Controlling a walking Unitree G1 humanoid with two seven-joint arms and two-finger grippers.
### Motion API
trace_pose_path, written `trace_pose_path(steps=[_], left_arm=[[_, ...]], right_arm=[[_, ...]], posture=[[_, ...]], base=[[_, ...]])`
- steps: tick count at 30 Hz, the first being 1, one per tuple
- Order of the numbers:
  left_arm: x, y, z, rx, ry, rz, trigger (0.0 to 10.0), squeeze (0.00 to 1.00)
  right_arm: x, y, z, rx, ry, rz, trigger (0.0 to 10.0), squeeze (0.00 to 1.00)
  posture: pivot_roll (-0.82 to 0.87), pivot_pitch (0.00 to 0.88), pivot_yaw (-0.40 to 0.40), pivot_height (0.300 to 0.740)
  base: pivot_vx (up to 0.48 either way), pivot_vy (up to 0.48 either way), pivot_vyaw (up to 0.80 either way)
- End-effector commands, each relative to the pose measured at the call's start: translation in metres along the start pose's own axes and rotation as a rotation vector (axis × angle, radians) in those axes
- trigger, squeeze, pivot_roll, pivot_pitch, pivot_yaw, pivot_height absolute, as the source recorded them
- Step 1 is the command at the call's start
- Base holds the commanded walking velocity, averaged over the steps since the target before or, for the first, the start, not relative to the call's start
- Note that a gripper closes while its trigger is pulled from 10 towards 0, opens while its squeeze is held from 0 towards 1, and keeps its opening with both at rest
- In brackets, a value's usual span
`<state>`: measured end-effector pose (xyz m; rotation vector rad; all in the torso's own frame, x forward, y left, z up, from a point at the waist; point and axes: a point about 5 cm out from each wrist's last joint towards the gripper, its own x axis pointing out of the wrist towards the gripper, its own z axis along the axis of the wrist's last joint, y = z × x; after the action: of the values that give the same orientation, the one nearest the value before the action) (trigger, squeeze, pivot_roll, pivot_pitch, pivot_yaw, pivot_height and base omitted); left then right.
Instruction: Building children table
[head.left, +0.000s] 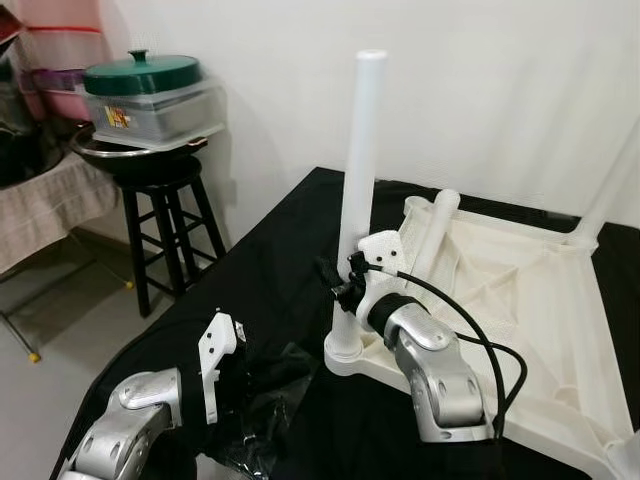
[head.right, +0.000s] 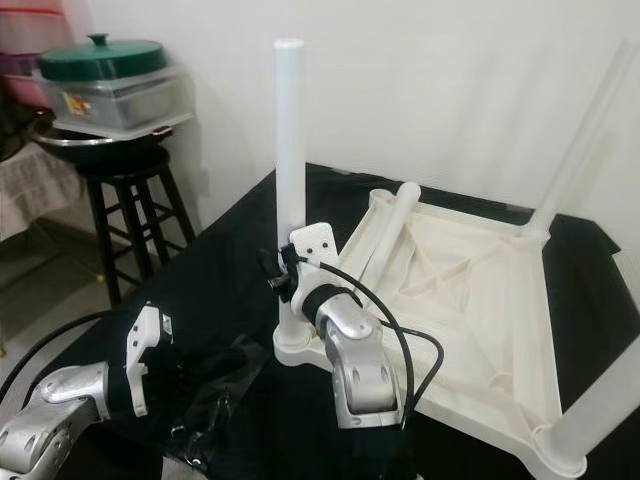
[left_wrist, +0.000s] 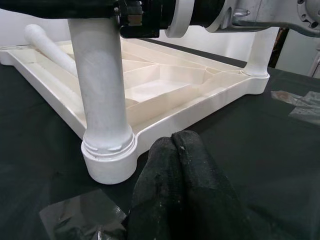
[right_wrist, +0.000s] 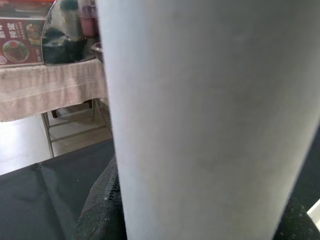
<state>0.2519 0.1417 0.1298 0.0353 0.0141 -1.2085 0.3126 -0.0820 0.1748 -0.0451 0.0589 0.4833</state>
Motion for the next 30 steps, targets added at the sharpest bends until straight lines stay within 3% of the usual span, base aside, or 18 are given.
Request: trace_pose_path(steps=[1, 3, 4, 5, 7, 10, 12, 13, 14, 15, 16, 17, 20, 26, 27, 30], left_arm=[[0.000, 0.002, 0.000, 0.011, 0.013, 0.002, 10.0, 0.00], [0.000, 0.001, 0.000, 0.012, 0.009, 0.009, 10.0, 0.00], [0.000, 0.001, 0.000, 0.009, 0.007, 0.007, 10.0, 0.00], [0.000, 0.001, 0.000, 0.007, 0.007, 0.003, 10.0, 0.00], [0.000, 0.000, 0.000, 0.004, 0.008, -0.003, 10.0, 0.00], [0.001, 0.000, 0.001, 0.002, 0.006, -0.007, 10.0, 0.00], [0.001, 0.000, 0.001, 0.002, 0.006, -0.007, 10.0, 0.00], [0.002, 0.000, 0.001, 0.002, 0.001, -0.004, 10.0, 0.00], [0.002, 0.000, 0.001, 0.002, 0.001, -0.004, 10.0, 0.00], [0.003, -0.001, 0.001, 0.002, -0.002, -0.002, 10.0, 0.00], [0.003, -0.001, 0.001, 0.002, -0.002, -0.002, 10.0, 0.00], [0.004, -0.001, 0.001, 0.003, -0.005, -0.001, 10.0, 0.00], [0.006, -0.003, 0.001, 0.004, -0.008, -0.001, 10.0, 0.00], [0.007, -0.005, 0.002, 0.004, -0.012, 0.000, 10.0, 0.00], [0.007, -0.005, 0.002, 0.004, -0.015, 0.002, 10.0, 0.00], [0.006, -0.005, 0.002, 0.004, -0.016, 0.002, 10.0, 0.00]], right_arm=[[-0.005, -0.007, -0.043, 0.025, 0.212, -0.050, 0.0, 0.00], [-0.006, -0.005, -0.042, 0.010, 0.221, -0.048, 0.0, 0.00], [-0.005, -0.004, -0.040, 0.010, 0.205, -0.010, 10.0, 0.15], [-0.007, -0.003, -0.035, 0.026, 0.198, -0.006, 10.0, 1.00], [-0.005, -0.004, -0.030, 0.033, 0.182, 0.001, 10.0, 1.00], [0.003, -0.006, -0.009, 0.007, 0.082, 0.155, 10.0, 1.00], [0.003, -0.006, -0.009, 0.007, 0.082, 0.155, 10.0, 1.00], [0.008, -0.007, 0.002, -0.041, 0.022, 0.312, 10.0, 1.00], [0.008, -0.007, 0.002, -0.041, 0.022, 0.312, 10.0, 1.00], [0.010, -0.009, 0.007, -0.114, -0.013, 0.463, 10.0, 0.73], [0.010, -0.009, 0.007, -0.114, -0.013, 0.463, 10.0, 0.73], [0.013, -0.015, 0.006, -0.144, -0.002, 0.575, 10.0, 0.00], [0.018, -0.025, 0.003, -0.151, 0.039, 0.682, 10.0, 0.00], [0.026, -0.036, 0.007, -0.130, 0.068, 0.704, 10.0, 0.00], [0.029, -0.042, 0.010, -0.084, 0.060, 0.685, 0.0, 0.00], [0.030, -0.044, 0.011, -0.073, 0.057, 0.682, 0.0, 0.00]], posture=[[-0.05, 0.000, -0.045, 0.740], [-0.06, 0.000, -0.041, 0.740], [-0.06, 0.000, -0.033, 0.740], [-0.06, 0.000, -0.027, 0.740], [-0.06, 0.000, -0.027, 0.740], [-0.07, 0.000, -0.024, 0.740], [-0.07, 0.000, -0.024, 0.740], [-0.07, 0.000, -0.028, 0.740], [-0.07, 0.000, -0.028, 0.740], [-0.06, 0.000, -0.034, 0.740], [-0.06, 0.000, -0.034, 0.740], [-0.05, 0.000, -0.037, 0.740], [-0.04, 0.000, -0.045, 0.740], [-0.04, 0.000, -0.052, 0.740], [-0.04, 0.000, -0.054, 0.740], [-0.04, 0.000, -0.054, 0.740]], base=[[0.000, 0.000, 0.00], [0.000, 0.000, 0.00], [0.000, 0.000, 0.00], [0.000, 0.000, 0.00], [0.000, 0.000, 0.00], [0.000, 0.000, 0.00], [0.000, 0.000, 0.00], [0.000, 0.000, 0.00], [0.000, 0.000, 0.00], [0.000, 0.000, 0.00], [0.000, 0.000, 0.00], [0.000, 0.000, 0.00], [0.000, 0.000, 0.00], [0.000, 0.000, 0.00], [0.000, 0.000, 0.00], [0.000, 0.000, 0.00]])
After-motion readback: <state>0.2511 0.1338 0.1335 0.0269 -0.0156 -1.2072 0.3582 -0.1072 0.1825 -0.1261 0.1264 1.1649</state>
